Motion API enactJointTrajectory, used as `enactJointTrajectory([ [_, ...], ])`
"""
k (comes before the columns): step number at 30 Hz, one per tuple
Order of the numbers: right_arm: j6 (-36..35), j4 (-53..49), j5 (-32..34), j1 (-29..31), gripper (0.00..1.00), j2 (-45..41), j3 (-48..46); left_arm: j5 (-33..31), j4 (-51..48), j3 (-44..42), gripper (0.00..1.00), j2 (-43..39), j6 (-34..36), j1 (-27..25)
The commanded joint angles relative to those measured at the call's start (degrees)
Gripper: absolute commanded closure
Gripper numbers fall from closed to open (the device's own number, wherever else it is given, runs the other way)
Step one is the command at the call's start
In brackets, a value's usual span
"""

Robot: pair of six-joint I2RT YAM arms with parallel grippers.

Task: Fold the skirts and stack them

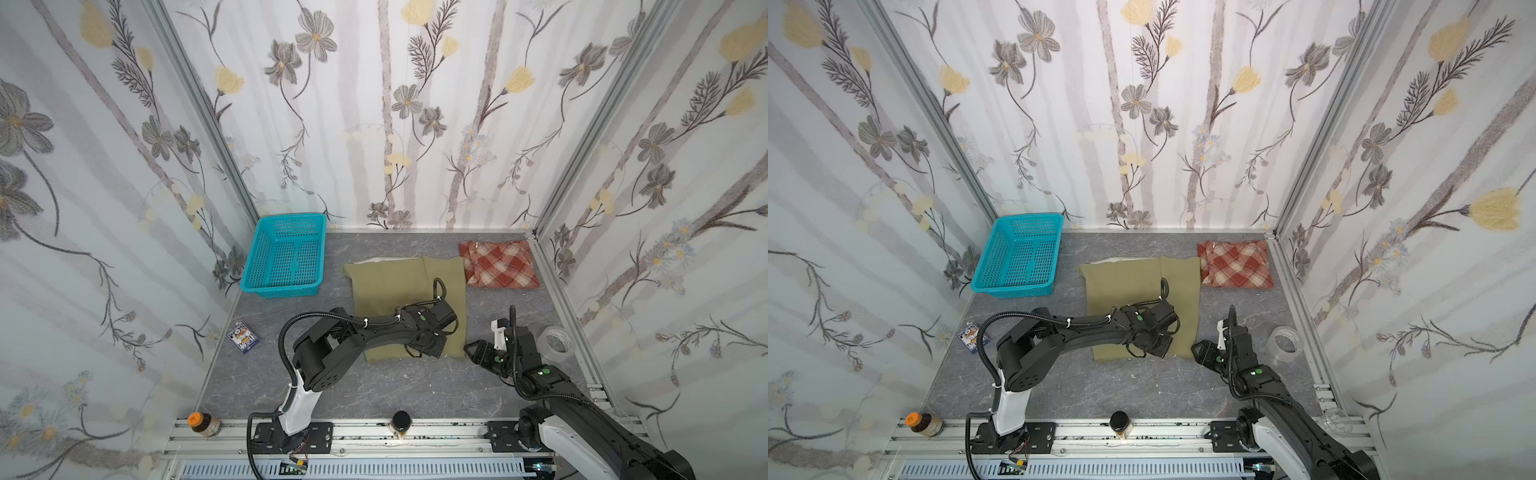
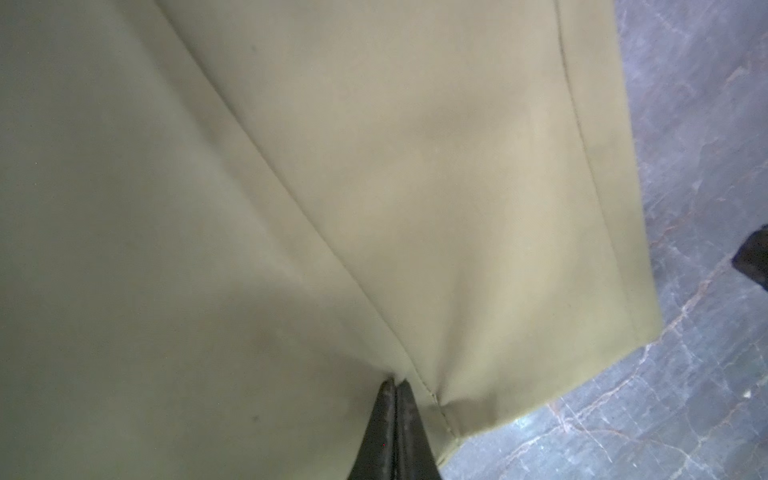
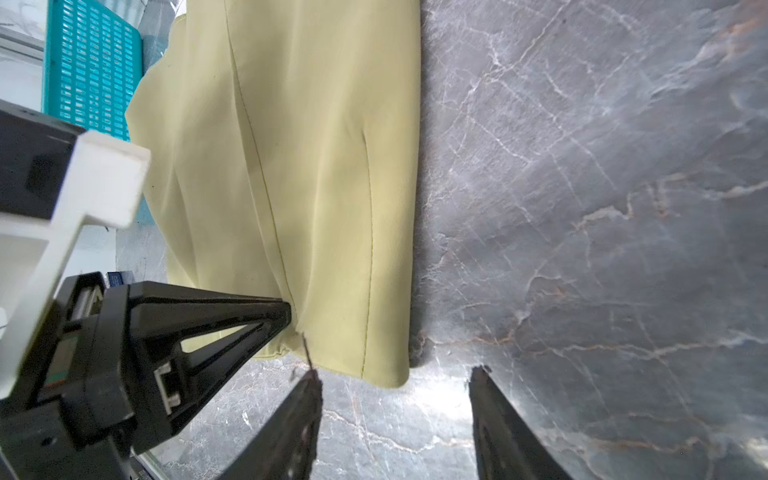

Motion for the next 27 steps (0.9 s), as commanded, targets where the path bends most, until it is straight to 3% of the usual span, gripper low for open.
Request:
enactJointTrajectory([
  [1,0.64,2.02,-0.32,0.00,0.43,-0.16,0.10,-1.64,-1.83,1.28,1.00,-0.48,0.60,-0.02],
  [2,0.59,2.02,-0.38,0.00,0.43,-0.16,0.11,-1.57,-1.98,1.60,1.00,-0.58,0.56,-0.02],
  [5,0.56,1.94,-0.34,0.00,0.43,-0.35,0.10,-0.89,-2.42,2.67,0.61,-1.34,0.40,-0.02],
  [7,0.72,1.99,-0.34,0.00,0.43,-0.63,-0.08,-0.83,-2.64,2.96,0.45,-1.98,1.01,-0.30],
  [8,0.67,2.02,-0.30,-0.03,0.43,-0.63,-0.19,-0.83,-2.72,3.04,0.43,-2.38,1.66,-0.57],
  [21,0.97,2.89,-1.27,-0.18,0.42,-0.07,-0.23,-8.47,-4.39,1.91,0.42,-1.35,6.98,-4.76],
  [27,0.92,3.25,-1.66,-0.18,0.42,0.18,-0.23,-11.95,-4.43,2.67,0.48,0.13,8.38,-4.85],
])
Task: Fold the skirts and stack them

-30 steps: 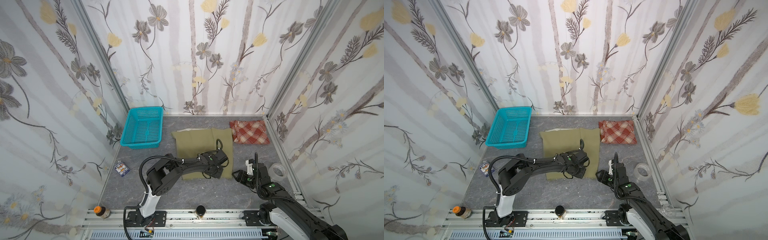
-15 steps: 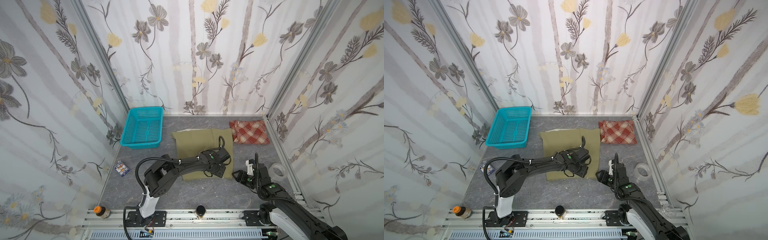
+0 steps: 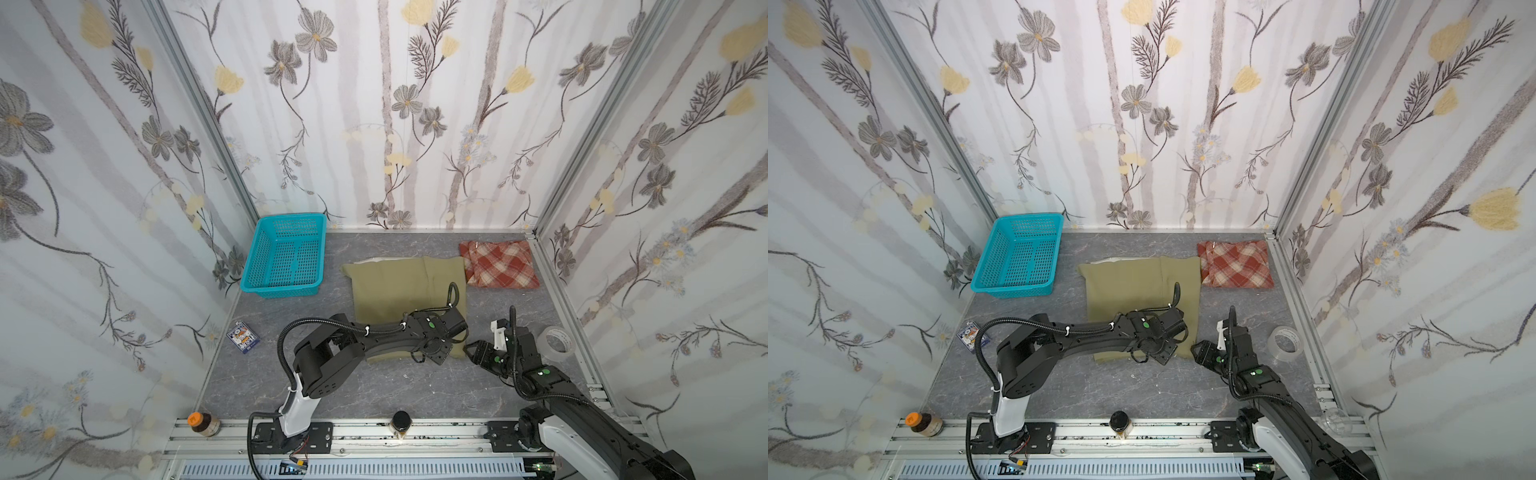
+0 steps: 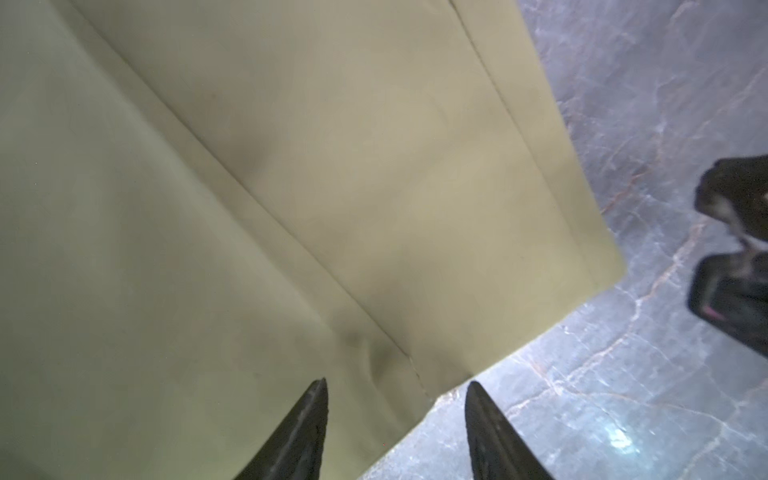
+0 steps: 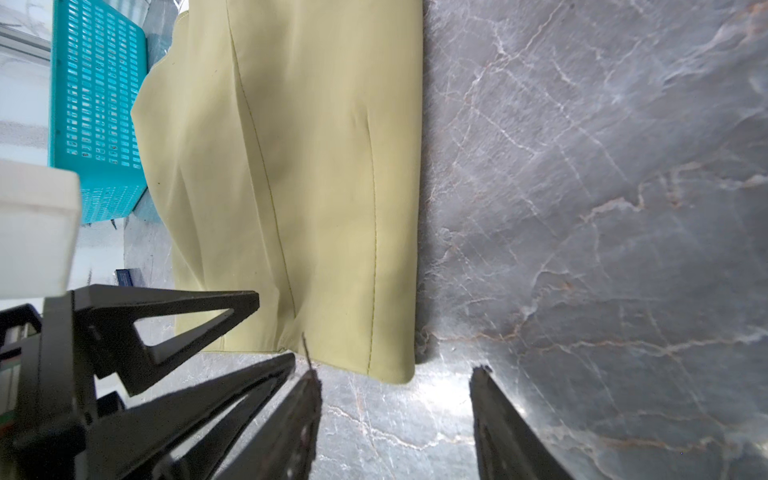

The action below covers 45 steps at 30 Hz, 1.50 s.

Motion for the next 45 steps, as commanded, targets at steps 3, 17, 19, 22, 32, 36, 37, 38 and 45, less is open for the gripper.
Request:
enactJointTrajectory([
  [3,0.53,2.90,-0.72,-0.09,0.42,0.31,0.04,-3.06,-0.48,1.18,0.52,1.46,1.76,-0.11],
  [17,0.43,3.42,-1.25,-0.22,0.42,1.30,-0.02,-1.84,-0.52,1.95,0.39,0.88,2.86,-1.47],
  [19,0.49,3.58,-1.33,-0.23,0.42,1.31,-0.02,-2.23,-0.56,1.74,0.40,1.24,2.79,-1.66],
  [22,0.49,3.69,-1.59,-0.27,0.42,1.31,-0.09,-3.96,-0.51,1.54,0.44,1.98,2.65,-1.76],
  [32,0.84,3.86,-1.95,-0.27,0.42,1.05,-0.09,-9.47,-0.41,1.98,0.82,3.65,2.27,-1.76],
  [36,0.74,3.69,-2.28,-0.34,0.42,0.92,-0.14,-10.83,-0.52,2.87,1.00,3.15,2.22,-1.78],
  [37,0.53,3.37,-2.30,-0.35,0.42,0.81,-0.06,-11.03,-0.53,3.30,1.00,2.96,2.33,-1.73],
  [38,0.15,2.58,-2.24,-0.28,0.42,0.47,0.29,-11.58,-0.68,3.98,1.00,2.55,2.38,-1.67],
  [45,0.84,-1.03,-2.48,1.11,0.41,-9.90,-0.66,-11.87,-5.28,13.75,1.00,0.18,0.51,2.34],
])
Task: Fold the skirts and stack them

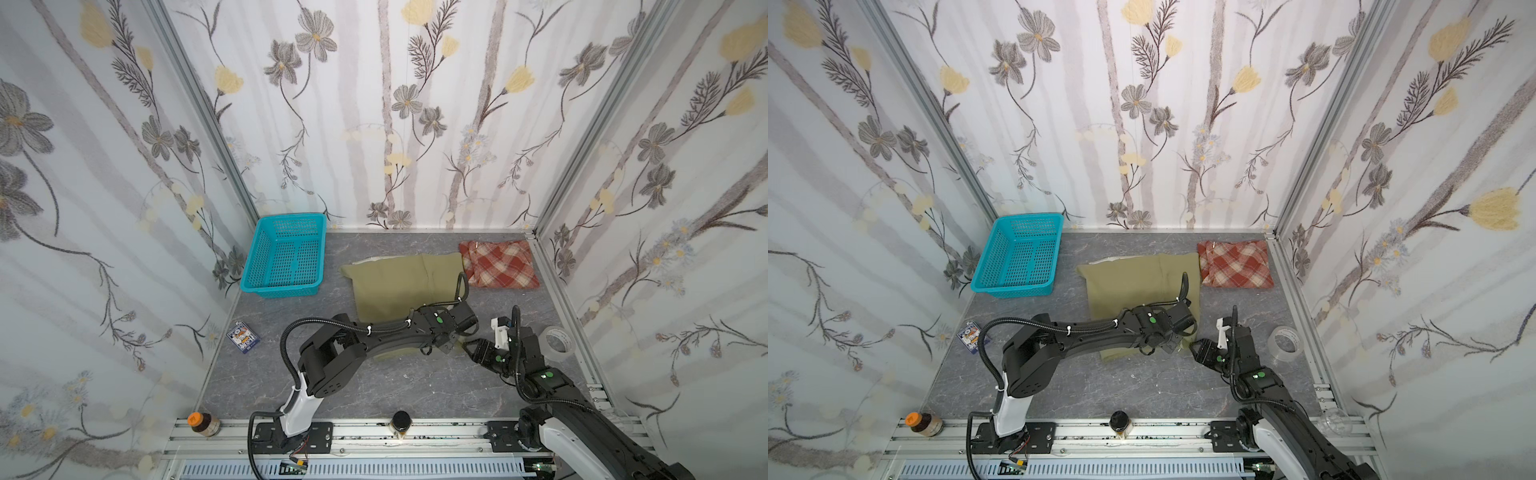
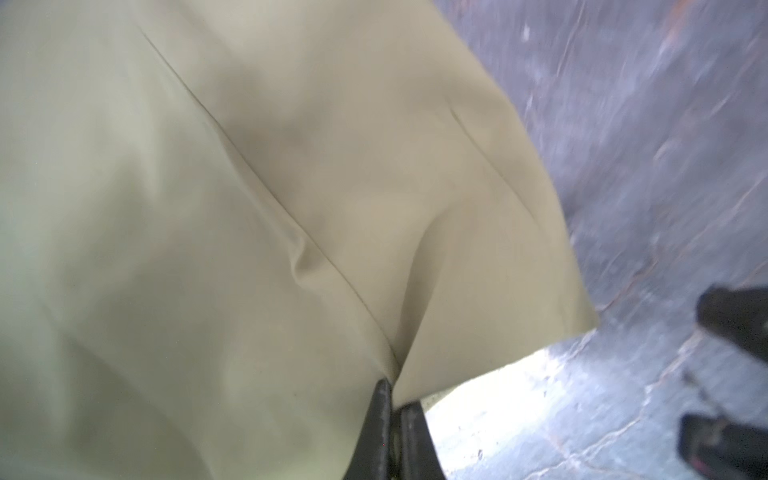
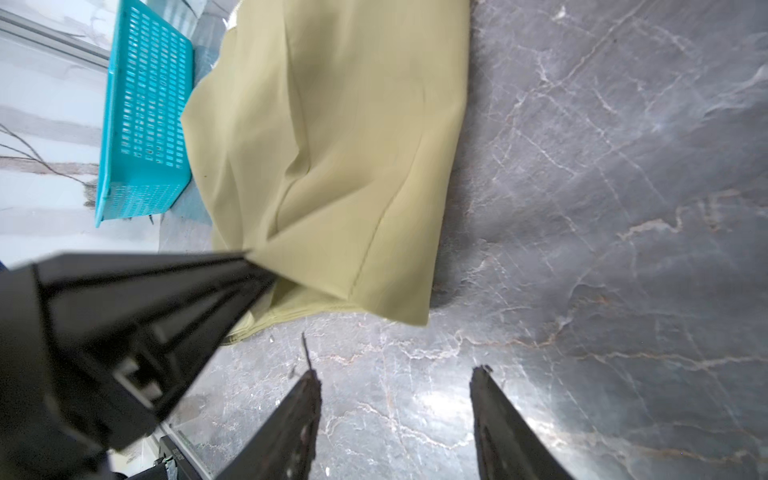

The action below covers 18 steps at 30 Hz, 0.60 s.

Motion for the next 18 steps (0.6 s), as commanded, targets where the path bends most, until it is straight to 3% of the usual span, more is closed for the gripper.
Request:
enactJointTrajectory([
  [1,1.52,-0.75,-0.34,0.95,0.41,-4.99,-0.83,-2.04,-3.51,5.06,1.00,-1.02,-1.02,2.30],
  [5,5.42,0.76,1.33,2.67,0.37,-11.13,-3.11,-4.67,-6.79,12.42,1.00,-0.98,0.16,4.43],
  [8,7.47,3.69,2.65,4.70,0.35,-11.13,-3.70,-5.82,-8.95,17.81,1.00,-0.75,0.67,5.44],
  [18,8.12,16.95,10.87,16.49,0.32,7.58,2.93,-5.26,-14.02,33.42,1.00,0.82,1.85,7.15],
])
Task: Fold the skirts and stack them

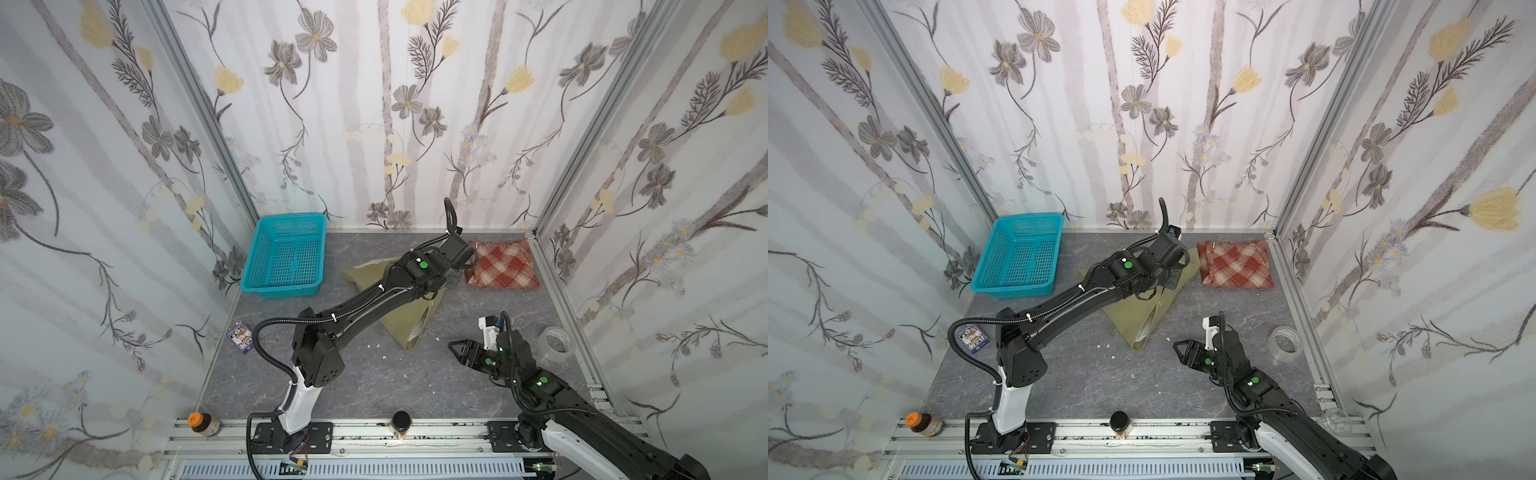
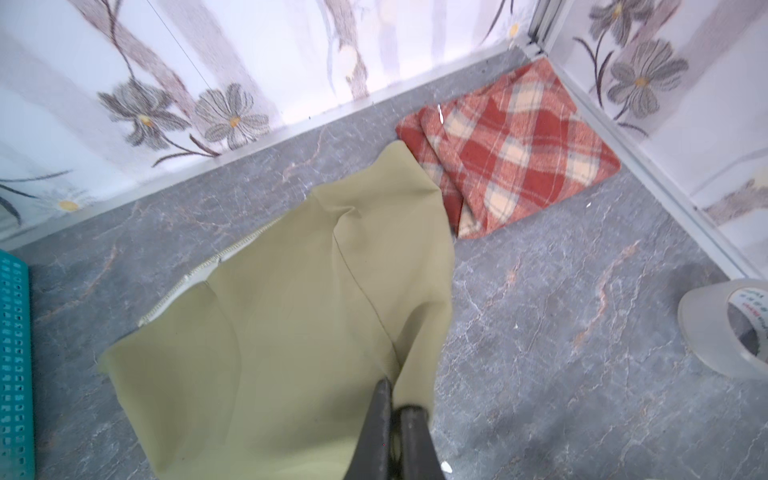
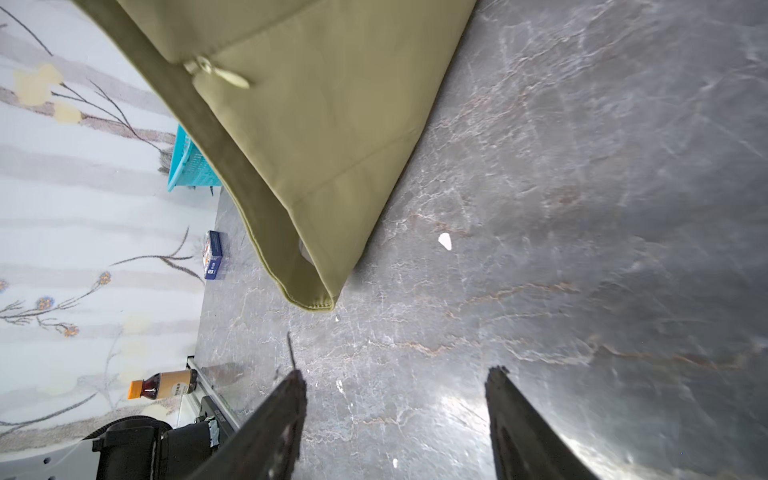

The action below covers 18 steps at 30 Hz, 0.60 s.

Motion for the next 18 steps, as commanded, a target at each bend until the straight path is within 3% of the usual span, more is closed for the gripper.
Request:
enactJointTrajectory([
  [1,0.91,8.74,4.03,1.93,0.31,5.21,2.80,-1.41,-2.44,3.11,1.00,0.61,0.83,0.11],
  [9,-0.48,11.53,9.22,8.91,0.31,16.66,10.79,-1.58,-3.24,6.00,1.00,0.82,1.02,0.49],
  [14,0.84,5.54,17.62,10.54,0.38,18.75,12.94,-1.97,-3.59,6.11,1.00,0.50,1.41,0.74],
  [18,0.74,4.32,19.35,10.61,0.44,19.04,12.31,-2.26,-3.77,6.28,1.00,0.10,1.75,0.92],
])
